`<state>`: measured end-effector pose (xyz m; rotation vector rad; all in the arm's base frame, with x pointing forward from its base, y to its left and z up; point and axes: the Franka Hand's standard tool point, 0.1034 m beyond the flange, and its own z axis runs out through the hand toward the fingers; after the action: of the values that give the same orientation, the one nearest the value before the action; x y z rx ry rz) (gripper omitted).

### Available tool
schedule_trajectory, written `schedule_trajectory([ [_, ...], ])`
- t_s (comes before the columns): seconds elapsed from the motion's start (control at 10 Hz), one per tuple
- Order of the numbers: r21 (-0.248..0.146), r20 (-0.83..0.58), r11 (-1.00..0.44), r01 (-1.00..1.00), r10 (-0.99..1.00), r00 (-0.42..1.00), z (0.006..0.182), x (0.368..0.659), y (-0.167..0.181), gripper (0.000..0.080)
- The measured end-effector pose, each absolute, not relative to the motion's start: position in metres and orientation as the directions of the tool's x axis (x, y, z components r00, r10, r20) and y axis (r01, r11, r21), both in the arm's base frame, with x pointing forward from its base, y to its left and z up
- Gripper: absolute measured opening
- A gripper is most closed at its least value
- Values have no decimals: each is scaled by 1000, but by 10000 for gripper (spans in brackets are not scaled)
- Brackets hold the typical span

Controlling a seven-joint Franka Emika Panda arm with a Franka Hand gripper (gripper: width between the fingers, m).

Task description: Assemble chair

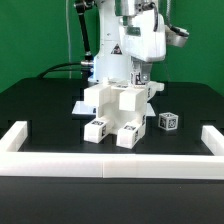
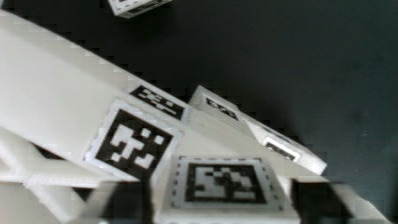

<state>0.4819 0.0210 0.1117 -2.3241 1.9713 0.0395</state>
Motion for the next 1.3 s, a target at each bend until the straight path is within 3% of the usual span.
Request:
schedule_trajectory([
  [0.1, -57, -78, -197, -979, -976, 201, 112, 482, 21, 523],
  [0.2, -60, -75, -250, -966, -964, 254, 111, 481, 22, 523],
  [0.3, -65, -70, -333, -941, -939, 337, 111, 481, 23, 621],
  [0.4, -71, -64, -417, -906, -905, 421, 111, 481, 25, 644],
  [0.7, -84, -48, -599, -797, -796, 603, 111, 481, 25, 649],
  [1.3, -90, 7, -927, -365, -367, 930, 114, 482, 24, 649],
])
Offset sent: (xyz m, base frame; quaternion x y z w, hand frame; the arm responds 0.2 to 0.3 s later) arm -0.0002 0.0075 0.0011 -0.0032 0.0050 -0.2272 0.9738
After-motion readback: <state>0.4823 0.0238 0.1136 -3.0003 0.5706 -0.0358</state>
